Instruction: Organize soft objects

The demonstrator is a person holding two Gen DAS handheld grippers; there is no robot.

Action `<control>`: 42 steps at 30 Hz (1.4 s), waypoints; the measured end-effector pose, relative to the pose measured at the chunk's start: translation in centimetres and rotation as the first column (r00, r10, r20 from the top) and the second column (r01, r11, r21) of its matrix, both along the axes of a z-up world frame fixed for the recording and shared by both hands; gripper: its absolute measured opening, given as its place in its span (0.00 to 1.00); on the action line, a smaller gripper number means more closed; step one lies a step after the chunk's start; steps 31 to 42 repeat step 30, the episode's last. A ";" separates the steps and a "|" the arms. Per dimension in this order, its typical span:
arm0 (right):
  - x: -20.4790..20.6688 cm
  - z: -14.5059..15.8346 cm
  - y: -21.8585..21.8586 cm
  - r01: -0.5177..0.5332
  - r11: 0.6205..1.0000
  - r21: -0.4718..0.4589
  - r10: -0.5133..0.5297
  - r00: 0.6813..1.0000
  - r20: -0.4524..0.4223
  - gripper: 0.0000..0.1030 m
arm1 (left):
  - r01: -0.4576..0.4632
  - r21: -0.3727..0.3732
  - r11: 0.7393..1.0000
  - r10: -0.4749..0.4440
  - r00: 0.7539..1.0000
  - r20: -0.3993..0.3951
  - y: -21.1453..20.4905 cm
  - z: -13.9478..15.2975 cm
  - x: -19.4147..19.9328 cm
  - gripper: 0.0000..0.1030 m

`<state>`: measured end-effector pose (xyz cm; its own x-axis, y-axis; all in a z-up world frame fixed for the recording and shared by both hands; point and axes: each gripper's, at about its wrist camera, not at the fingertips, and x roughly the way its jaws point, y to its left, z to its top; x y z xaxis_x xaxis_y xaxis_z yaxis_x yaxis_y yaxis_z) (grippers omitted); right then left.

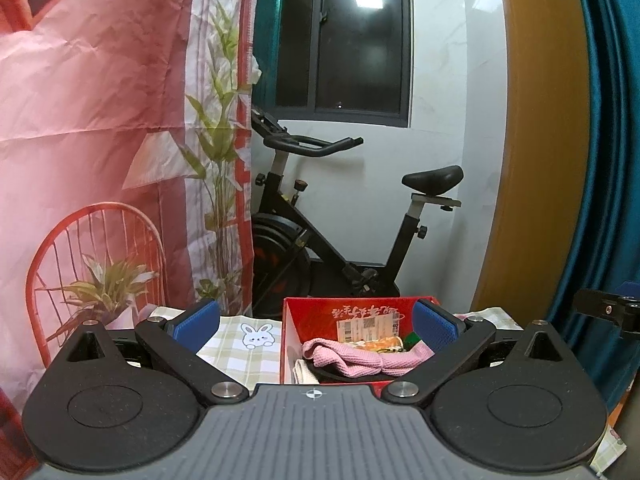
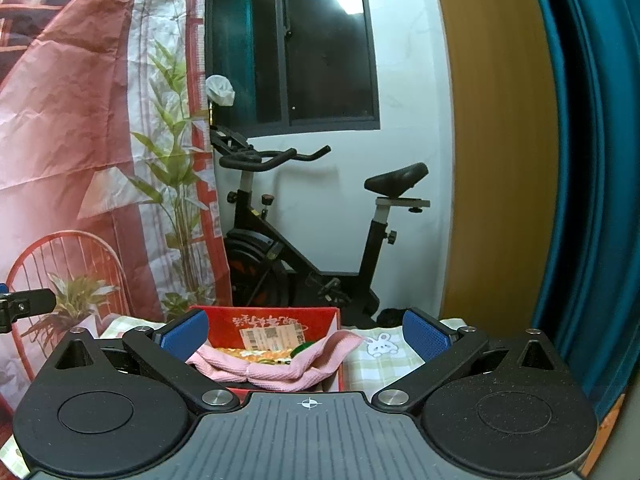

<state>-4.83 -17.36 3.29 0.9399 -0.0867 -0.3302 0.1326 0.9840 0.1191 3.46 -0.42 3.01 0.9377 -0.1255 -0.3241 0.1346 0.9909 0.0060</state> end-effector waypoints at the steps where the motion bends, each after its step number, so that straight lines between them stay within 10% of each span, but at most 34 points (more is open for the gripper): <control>1: 0.0 0.0 0.0 0.001 1.000 0.000 -0.001 1.000 0.000 1.00 | 0.000 0.000 1.000 0.000 1.000 0.000 0.0 0.0 0.0 1.00; 42: 0.0 0.0 -0.5 -0.004 1.000 -0.012 0.004 1.000 0.002 1.00 | -0.002 -0.020 1.000 0.001 1.000 -0.031 0.7 -0.5 0.1 1.00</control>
